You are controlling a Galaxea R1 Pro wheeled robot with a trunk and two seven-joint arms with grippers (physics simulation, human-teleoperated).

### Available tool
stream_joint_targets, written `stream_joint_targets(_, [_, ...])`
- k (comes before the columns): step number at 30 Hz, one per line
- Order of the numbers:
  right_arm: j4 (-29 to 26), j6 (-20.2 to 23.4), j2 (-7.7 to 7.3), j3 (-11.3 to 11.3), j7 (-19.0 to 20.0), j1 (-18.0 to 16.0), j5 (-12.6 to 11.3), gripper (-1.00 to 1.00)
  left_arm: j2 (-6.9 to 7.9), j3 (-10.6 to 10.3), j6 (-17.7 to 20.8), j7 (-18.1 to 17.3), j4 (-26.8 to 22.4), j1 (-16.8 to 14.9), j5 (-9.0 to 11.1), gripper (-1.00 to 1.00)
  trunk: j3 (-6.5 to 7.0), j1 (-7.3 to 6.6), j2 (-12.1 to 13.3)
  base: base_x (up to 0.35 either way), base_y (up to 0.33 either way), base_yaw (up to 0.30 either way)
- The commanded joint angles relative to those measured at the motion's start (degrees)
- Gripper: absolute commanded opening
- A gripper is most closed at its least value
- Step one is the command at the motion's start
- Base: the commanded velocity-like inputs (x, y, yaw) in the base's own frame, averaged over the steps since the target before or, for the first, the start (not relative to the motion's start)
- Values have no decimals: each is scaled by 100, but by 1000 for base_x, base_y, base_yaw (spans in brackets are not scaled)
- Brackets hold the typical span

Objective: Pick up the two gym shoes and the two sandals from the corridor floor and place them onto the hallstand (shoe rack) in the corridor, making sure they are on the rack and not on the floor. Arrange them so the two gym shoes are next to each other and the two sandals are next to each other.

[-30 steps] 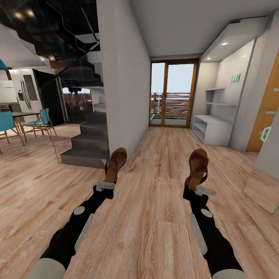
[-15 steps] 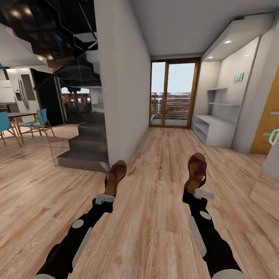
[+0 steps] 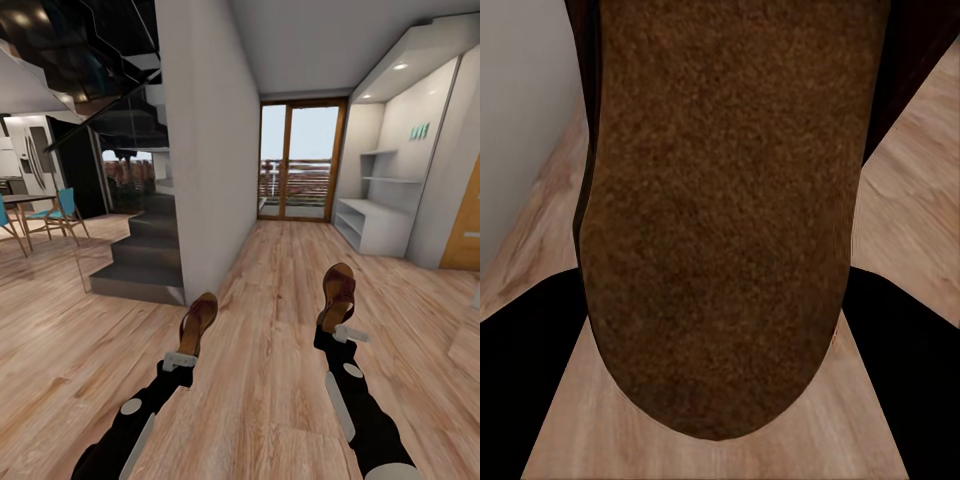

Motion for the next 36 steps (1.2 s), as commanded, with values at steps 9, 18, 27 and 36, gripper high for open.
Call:
stream_joint_targets(9, [-11,23,3,4,-14,-3,1,-100,4,-12,43,-10,-6,-2,38,-100,-6,2,-3,347,0,0])
stream_joint_targets(18, [0,92,-39,1838,-11,-3,-17,-100,4,-16,282,-12,-13,-2,20,-100,-10,2,-3,347,0,0])
stream_joint_targets(27, [131,1423,-32,2048,-11,-3,-42,-100,-183,-17,292,-36,-97,-2,20,-100,-25,2,-3,347,0,0])
stream_joint_targets(36, [117,1526,-33,2047,-21,-3,-50,-100,-241,-34,559,-45,-392,-2,28,-100,-26,2,-3,347,0,0])
